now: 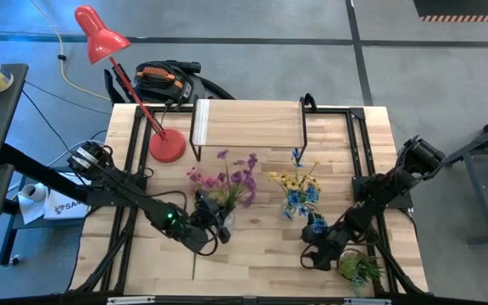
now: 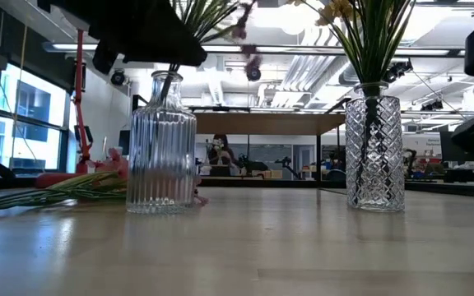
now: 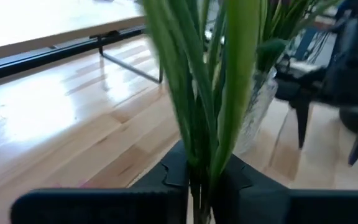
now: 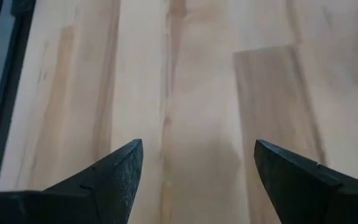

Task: Pick and place flowers into a vace then onto a shelf
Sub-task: Put the purple flowers into the bottom vase, then put the pink flowers into the bottom vase

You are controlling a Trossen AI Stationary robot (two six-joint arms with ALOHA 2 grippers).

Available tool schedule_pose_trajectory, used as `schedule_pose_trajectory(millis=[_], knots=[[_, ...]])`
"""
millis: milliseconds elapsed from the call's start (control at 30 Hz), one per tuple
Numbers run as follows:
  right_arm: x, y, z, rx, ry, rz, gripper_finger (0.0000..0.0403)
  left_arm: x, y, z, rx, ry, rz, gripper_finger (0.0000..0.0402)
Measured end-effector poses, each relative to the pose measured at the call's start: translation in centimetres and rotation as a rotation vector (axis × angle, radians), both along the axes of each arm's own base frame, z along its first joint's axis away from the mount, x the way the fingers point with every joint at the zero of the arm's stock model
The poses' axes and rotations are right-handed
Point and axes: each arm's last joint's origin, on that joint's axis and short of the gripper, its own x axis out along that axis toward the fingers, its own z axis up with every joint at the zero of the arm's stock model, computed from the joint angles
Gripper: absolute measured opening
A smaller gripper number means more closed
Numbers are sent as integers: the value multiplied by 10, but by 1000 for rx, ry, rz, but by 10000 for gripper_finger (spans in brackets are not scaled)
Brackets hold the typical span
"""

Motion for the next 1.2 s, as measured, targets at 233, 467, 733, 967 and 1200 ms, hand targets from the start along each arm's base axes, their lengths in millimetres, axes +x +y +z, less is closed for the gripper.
schedule_pose_trajectory(millis=[233, 467, 733, 967, 1200], knots=[[2, -4, 0, -54, -43, -51, 299, 0, -1, -1, -18, 25, -40, 152], [5, -8, 0, -94, -50, -33, 299, -1, -1, 2, -31, 9, -46, 224], [4, -10, -1, -117, -37, -47, 299, -9, -11, -1, -35, 52, -103, 282], [4, -11, -2, -131, -31, -51, 299, -30, -11, -5, -101, 127, -53, 301], [4, -12, -1, -159, -46, -73, 299, -61, -8, -1, -278, 194, 9, 299]])
